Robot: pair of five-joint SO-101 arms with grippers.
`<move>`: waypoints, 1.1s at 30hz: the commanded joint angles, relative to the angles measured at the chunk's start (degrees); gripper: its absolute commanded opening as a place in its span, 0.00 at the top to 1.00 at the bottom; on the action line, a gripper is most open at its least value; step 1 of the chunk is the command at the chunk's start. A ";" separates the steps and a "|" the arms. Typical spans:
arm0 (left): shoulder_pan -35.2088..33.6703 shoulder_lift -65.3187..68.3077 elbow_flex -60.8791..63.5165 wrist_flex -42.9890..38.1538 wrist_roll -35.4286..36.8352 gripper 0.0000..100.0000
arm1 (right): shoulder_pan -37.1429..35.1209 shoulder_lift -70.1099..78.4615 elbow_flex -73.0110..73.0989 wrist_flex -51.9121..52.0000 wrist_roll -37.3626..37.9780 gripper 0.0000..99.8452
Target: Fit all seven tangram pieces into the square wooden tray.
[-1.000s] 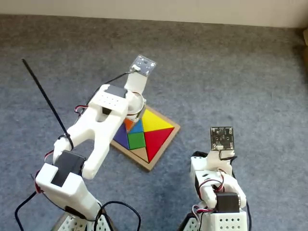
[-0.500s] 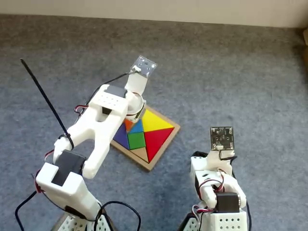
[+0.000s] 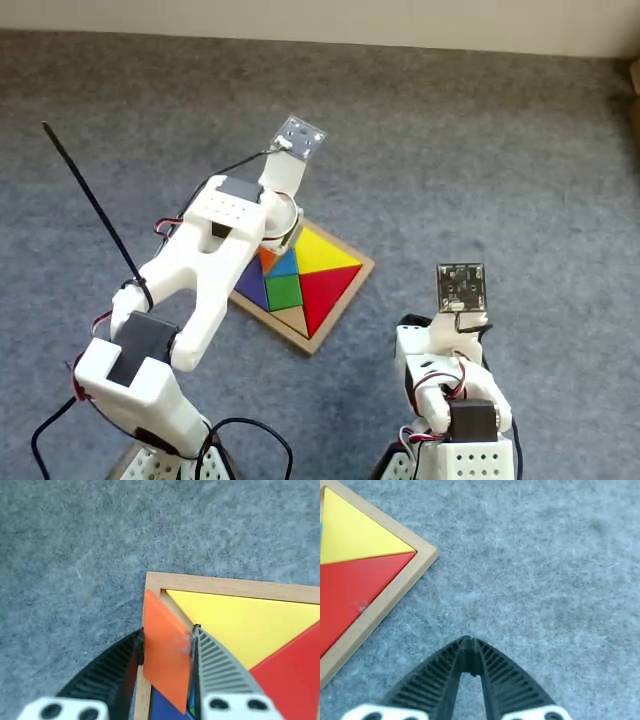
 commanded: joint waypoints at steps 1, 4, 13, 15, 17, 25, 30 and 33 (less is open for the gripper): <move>-0.40 -0.48 -2.59 -0.26 -0.26 0.85 | 0.66 -0.66 6.81 0.48 -0.18 0.99; -0.40 -0.48 -2.51 -0.26 -0.35 0.81 | 0.66 -0.75 6.81 0.48 -0.18 0.99; -0.66 -0.57 -0.92 -0.35 -0.26 0.76 | 0.75 -0.84 6.81 0.48 -0.18 0.99; -0.66 -0.66 -0.92 -0.35 -0.26 0.76 | 0.75 -0.84 6.81 0.48 -0.18 0.99; -0.66 -1.01 -0.92 -0.35 -0.26 0.76 | 0.75 -0.84 6.81 0.48 -0.18 0.99; -1.01 -1.19 -1.10 -0.62 -0.26 0.76 | 2.15 -0.92 6.90 0.48 -0.18 0.99; -3.47 -1.19 -1.36 -0.70 0.00 0.76 | 2.51 -0.92 6.99 0.48 -0.18 0.99; -5.49 -1.19 -1.54 -1.41 2.99 0.76 | 2.51 -0.92 6.99 0.48 -0.18 0.99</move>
